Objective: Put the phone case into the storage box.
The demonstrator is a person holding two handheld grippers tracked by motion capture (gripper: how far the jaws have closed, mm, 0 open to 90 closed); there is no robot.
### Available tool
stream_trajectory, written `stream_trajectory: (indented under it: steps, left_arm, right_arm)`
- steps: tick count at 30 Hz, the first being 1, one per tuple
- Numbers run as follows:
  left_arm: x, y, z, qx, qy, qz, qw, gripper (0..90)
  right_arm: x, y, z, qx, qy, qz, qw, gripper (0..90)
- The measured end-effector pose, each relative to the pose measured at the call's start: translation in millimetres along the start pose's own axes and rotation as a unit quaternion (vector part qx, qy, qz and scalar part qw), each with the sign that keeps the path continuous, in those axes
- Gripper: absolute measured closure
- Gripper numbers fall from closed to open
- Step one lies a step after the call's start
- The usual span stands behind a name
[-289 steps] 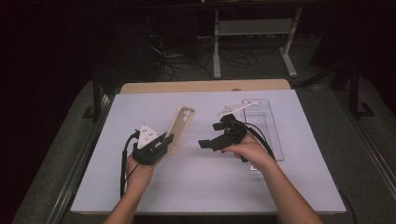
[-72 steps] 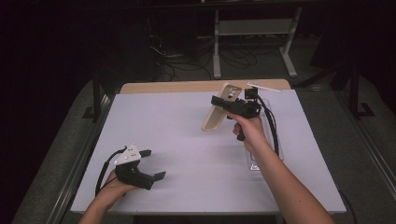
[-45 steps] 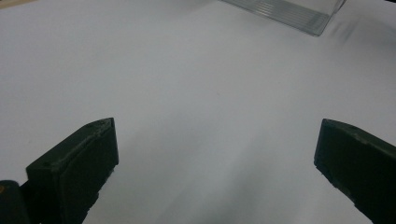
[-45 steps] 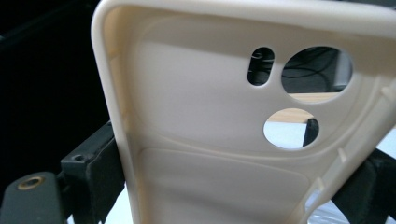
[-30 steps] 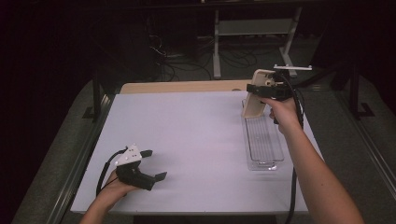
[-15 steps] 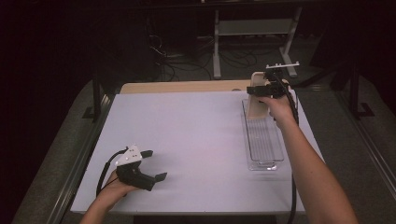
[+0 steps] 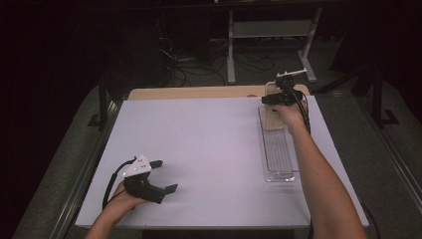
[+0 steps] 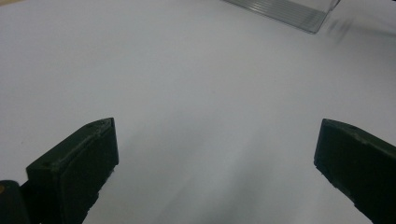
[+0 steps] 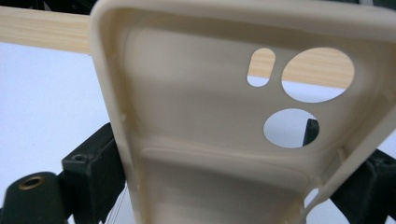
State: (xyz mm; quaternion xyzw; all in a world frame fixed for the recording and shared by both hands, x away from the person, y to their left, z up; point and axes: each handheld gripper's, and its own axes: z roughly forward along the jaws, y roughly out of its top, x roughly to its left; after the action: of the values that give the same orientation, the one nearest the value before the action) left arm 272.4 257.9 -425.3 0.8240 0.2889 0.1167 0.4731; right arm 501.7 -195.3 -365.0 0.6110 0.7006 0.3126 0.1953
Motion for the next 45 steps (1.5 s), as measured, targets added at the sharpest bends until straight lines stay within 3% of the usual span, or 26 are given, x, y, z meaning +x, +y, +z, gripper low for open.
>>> stream_trajectory:
  steps: [9, 21, 45]
  left_arm:
    - [0.6, -0.1, 0.2, 0.004, 0.0, 0.003, 1.0, 0.0]
    - [0.6, -0.5, 2.2, 0.001, -0.004, 0.005, 1.0, 0.0]
    - [-1.3, -0.5, 3.2, 0.0, -0.008, 0.002, 1.0, 0.0]
  right_arm:
    - [0.1, 2.0, 7.8, 0.002, -0.006, 0.001, 1.0, 9.6]
    - [5.5, 5.7, 22.8, 0.011, -0.027, -0.021, 0.9993, 8.9]
    - [1.3, 3.2, 30.6, 0.035, -0.008, -0.003, 0.9993, 7.5]
